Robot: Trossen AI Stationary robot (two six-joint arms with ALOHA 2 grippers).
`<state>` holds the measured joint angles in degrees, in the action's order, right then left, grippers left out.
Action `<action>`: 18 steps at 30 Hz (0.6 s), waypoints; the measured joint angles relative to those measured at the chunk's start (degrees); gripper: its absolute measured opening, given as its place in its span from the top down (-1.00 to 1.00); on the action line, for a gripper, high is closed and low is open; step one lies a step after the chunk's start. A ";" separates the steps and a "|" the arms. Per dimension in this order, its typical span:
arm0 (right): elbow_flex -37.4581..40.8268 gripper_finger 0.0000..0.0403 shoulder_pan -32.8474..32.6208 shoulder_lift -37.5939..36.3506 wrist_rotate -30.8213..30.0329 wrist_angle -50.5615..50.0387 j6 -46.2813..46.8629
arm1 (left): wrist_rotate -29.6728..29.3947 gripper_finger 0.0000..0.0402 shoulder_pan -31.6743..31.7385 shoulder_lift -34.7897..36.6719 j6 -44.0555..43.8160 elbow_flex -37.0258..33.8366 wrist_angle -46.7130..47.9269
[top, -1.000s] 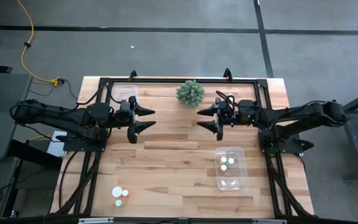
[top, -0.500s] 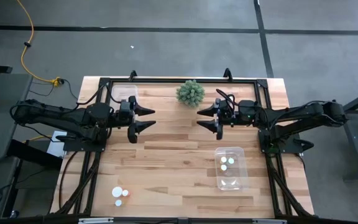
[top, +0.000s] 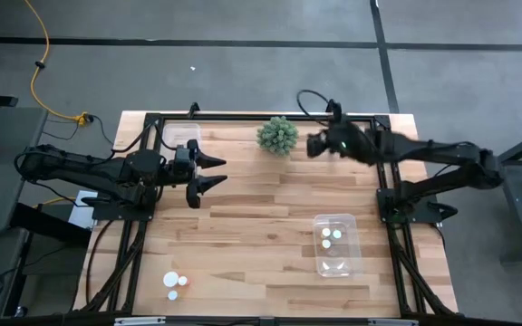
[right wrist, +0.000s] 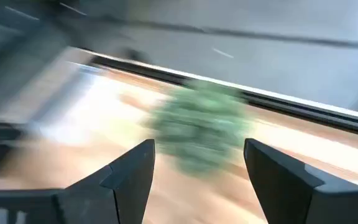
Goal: Pick and place medicine bottles into bin by pill shape (circle, oval)
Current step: Put the light blue tablet bottle into the right transparent bin
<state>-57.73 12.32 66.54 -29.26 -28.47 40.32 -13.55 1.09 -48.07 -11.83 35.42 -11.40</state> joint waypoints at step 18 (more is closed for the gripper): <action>-10.76 -0.19 32.26 23.09 21.98 -27.32 7.24 | -1.22 -0.08 0.01 0.00 1.52 0.01 0.49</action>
<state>-68.49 44.59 89.63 -7.28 -55.78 47.56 -14.76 1.10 -48.07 -10.31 35.43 -10.91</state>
